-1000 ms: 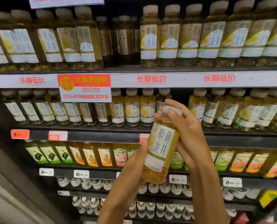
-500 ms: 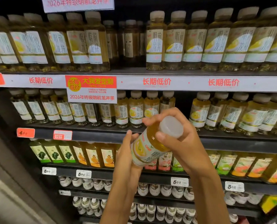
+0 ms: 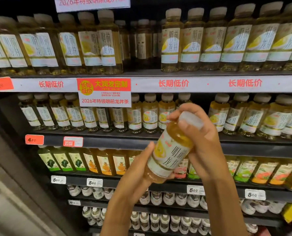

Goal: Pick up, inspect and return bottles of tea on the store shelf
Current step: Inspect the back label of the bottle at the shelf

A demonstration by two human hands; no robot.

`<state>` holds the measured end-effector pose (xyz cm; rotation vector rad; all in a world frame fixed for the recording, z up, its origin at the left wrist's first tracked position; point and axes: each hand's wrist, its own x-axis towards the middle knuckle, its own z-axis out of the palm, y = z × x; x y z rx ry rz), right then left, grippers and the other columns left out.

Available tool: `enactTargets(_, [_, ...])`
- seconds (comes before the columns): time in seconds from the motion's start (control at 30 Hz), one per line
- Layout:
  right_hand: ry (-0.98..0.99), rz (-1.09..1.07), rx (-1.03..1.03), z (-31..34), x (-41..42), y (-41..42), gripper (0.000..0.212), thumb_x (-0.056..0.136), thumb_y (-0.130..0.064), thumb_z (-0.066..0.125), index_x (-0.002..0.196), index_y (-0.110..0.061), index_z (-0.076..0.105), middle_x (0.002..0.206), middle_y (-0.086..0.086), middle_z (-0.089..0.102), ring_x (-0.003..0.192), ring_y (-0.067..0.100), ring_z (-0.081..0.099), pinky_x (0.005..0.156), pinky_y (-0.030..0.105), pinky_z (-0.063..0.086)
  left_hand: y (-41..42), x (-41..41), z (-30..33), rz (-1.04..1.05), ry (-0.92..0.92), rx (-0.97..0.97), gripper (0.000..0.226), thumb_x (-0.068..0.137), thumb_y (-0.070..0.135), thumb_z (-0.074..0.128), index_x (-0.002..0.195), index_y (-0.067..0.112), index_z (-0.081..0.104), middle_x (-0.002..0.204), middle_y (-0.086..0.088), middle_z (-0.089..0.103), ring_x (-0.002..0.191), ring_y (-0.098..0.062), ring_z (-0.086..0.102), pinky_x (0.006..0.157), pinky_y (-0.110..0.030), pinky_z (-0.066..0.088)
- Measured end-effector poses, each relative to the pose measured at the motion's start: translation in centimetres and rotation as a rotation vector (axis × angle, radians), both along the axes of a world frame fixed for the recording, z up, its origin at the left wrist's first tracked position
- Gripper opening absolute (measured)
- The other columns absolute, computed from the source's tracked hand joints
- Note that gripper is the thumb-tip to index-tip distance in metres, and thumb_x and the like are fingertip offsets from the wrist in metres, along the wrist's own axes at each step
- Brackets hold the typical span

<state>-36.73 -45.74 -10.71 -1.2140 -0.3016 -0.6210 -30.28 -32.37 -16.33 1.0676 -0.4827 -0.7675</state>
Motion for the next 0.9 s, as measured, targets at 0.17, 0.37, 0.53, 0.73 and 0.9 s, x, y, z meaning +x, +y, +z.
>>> enactTargets(0.17, [0.096,-0.074,0.136,0.5,1.6,-0.9,0.040,0.085,-0.043,0.056,0.118,-0.019,0.057,0.095,0.002,0.072,0.095,0.016,0.067,0.081,0.028,0.055,0.9,-0.5,0.4,-0.078,-0.222,0.089,0.058,0.066,0.061,0.076,0.108,0.021,0.071,0.104,-0.012,0.072,0.090,-0.021,0.070,0.065,-0.028,0.056])
enactTargets(0.37, [0.094,0.231,0.297,1.4,3.7,-1.2,0.049,0.085,-0.045,0.054,0.121,-0.012,0.055,0.098,0.010,0.070,0.103,0.028,0.066,0.085,0.039,0.053,0.1,-1.1,0.7,-0.236,0.025,-0.166,0.071,0.077,0.066,0.062,0.118,0.008,0.065,0.093,-0.017,0.070,0.072,-0.021,0.069,0.052,-0.027,0.053])
enactTargets(0.53, [0.096,0.214,0.252,2.2,4.4,-1.8,0.042,0.079,-0.045,0.066,0.105,-0.013,0.064,0.085,0.007,0.070,0.089,0.023,0.069,0.076,0.034,0.055,-0.6,-1.2,0.7,-0.022,-0.127,0.048,0.075,0.073,0.076,0.054,0.123,0.022,0.062,0.104,-0.009,0.072,0.091,-0.019,0.070,0.081,-0.033,0.054])
enactTargets(0.73, [0.127,-0.013,0.005,3.2,3.8,-2.3,0.040,0.080,-0.046,0.061,0.107,-0.017,0.063,0.089,0.004,0.072,0.091,0.020,0.070,0.077,0.031,0.056,-1.5,-1.6,2.1,0.163,-0.496,0.095,0.030,0.071,0.058,0.062,0.100,0.059,0.060,0.104,0.019,0.071,0.098,0.003,0.065,0.073,-0.008,0.050])
enactTargets(0.9, [0.159,0.070,0.032,4.1,3.4,-2.8,0.054,0.078,-0.047,0.060,0.111,-0.004,0.059,0.097,0.018,0.069,0.089,0.022,0.071,0.072,0.029,0.056,-1.8,-1.9,2.3,-0.005,-0.224,-0.131,0.056,0.073,0.066,0.064,0.116,0.030,0.066,0.102,-0.005,0.072,0.084,-0.018,0.070,0.071,-0.027,0.055])
